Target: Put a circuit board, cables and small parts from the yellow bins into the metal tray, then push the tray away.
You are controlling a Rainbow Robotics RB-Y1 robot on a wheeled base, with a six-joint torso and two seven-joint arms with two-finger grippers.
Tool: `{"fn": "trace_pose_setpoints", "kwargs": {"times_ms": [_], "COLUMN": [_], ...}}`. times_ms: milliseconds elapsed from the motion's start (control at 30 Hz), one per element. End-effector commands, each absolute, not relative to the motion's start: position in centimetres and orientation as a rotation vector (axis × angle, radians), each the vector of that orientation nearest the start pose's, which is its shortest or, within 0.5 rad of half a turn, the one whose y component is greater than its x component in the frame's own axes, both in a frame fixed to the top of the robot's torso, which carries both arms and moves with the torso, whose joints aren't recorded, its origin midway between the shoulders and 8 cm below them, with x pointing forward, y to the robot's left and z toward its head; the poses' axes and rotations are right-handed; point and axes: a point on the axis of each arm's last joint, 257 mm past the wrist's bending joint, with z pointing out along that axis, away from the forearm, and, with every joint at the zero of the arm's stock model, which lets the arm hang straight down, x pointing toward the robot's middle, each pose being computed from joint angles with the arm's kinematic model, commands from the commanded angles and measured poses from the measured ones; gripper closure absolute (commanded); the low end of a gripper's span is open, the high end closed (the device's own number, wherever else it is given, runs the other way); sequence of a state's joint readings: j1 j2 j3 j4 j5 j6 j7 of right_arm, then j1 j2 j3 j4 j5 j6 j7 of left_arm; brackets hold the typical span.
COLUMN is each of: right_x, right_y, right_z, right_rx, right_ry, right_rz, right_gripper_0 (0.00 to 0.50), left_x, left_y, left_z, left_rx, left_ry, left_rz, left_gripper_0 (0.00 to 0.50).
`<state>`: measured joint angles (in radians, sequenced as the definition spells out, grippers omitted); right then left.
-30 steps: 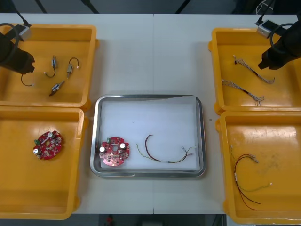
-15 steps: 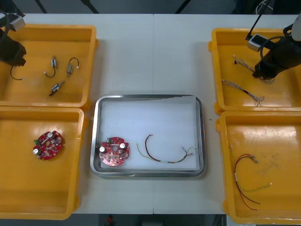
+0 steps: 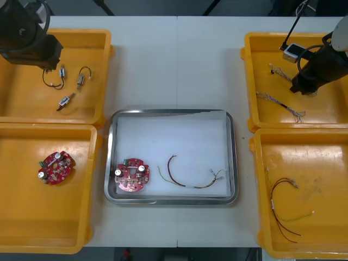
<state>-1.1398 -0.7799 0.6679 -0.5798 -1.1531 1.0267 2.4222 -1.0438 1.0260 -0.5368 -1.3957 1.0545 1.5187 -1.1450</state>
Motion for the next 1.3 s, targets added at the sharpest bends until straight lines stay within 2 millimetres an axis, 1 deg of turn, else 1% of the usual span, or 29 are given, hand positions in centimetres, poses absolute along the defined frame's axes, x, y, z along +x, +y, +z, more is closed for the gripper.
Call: {"fn": "trace_pose_setpoints", "kwargs": {"times_ms": [33, 67, 133, 167, 200, 333, 367, 400, 433, 467, 533, 567, 600, 633, 700, 867, 967, 1067, 1167, 1300], "right_x": [65.0, 64.9, 64.8, 64.8, 64.7, 64.6, 64.5, 64.5, 64.4, 64.4, 64.3, 64.3, 64.2, 64.2, 64.1, 64.0, 63.9, 64.0, 64.0, 63.5], "right_y": [-36.4, -36.4, -36.5, -36.6, -36.6, -36.8, -36.8, -36.8, -36.9, -36.9, -37.0, -37.0, -37.1, -37.0, -37.1, -37.1, -37.4, -37.6, -37.8, -38.3], "right_z": [-17.7, -17.9, -18.5, -18.6, -18.8, -19.3, -19.4, -19.5, -19.6, -19.7, -19.8, -19.8, -20.0, -20.1, -20.2, -20.4, -20.2, -18.8, -17.3, -14.7], "right_rx": [-1.061, -1.061, -1.06, -1.06, -1.059, -1.055, -1.053, -1.054, -1.056, -1.056, -1.055, -1.055, -1.052, -1.051, -1.049, -1.051, -1.061, -1.102, -1.136, -1.166], "right_ry": [2.35, 2.352, 2.358, 2.357, 2.357, 2.361, 2.362, 2.365, 2.366, 2.368, 2.37, 2.369, 2.375, 2.376, 2.379, 2.379, 2.379, 2.352, 2.327, 2.307], "right_rz": [-0.321, -0.323, -0.32, -0.322, -0.323, -0.319, -0.318, -0.317, -0.316, -0.315, -0.316, -0.317, -0.315, -0.312, -0.311, -0.307, -0.311, -0.332, -0.35, -0.349], "right_gripper_0": [0.019, 0.018, 0.019, 0.019, 0.02, 0.019, 0.021, 0.036, 0.097, 0.14, 0.365, 0.401, 0.424, 0.462, 0.5, 0.5, 0.5, 0.5, 0.5, 0.5], "left_x": [54.2, 54.0, 53.4, 53.3, 53.0, 51.9, 51.8, 51.4, 51.1, 50.9, 50.1, 49.9, 49.6, 49.3, 49.0, 48.5, 48.5, 48.5, 48.3, 47.8], "left_y": [33.0, 32.5, 30.3, 29.8, 28.6, 26.0, 25.6, 24.9, 24.3, 23.9, 22.8, 22.5, 22.2, 21.6, 20.9, 18.8, 17.8, 16.5, 15.9, 14.4], "left_z": [-6.6, -6.7, -7.2, -7.3, -7.7, -8.6, -8.7, -8.8, -9.2, -9.4, -10.1, -10.3, -10.8, -11.2, -12.0, -14.3, -15.7, -17.1, -18.2, -19.8], "left_rx": [-0.136, -0.135, -0.141, -0.144, -0.155, -0.19, -0.193, -0.196, -0.2, -0.203, -0.208, -0.207, -0.213, -0.212, -0.206, -0.168, -0.187, -0.201, -0.21, -0.232], "left_ry": [2.615, 2.62, 2.628, 2.628, 2.629, 2.622, 2.62, 2.617, 2.621, 2.623, 2.628, 2.628, 2.63, 2.631, 2.644, 2.67, 2.664, 2.654, 2.653, 2.665], "left_rz": [0.062, 0.057, 0.025, 0.017, -0.005, -0.05, -0.056, -0.067, -0.078, -0.083, -0.094, -0.092, -0.086, -0.09, -0.099, -0.077, -0.059, -0.063, -0.052, -0.075], "left_gripper_0": [0.5, 0.5, 0.5, 0.5, 0.5, 0.5, 0.5, 0.5, 0.5, 0.5, 0.5, 0.5, 0.5, 0.5, 0.5, 0.5, 0.5, 0.5, 0.5, 0.5]}}
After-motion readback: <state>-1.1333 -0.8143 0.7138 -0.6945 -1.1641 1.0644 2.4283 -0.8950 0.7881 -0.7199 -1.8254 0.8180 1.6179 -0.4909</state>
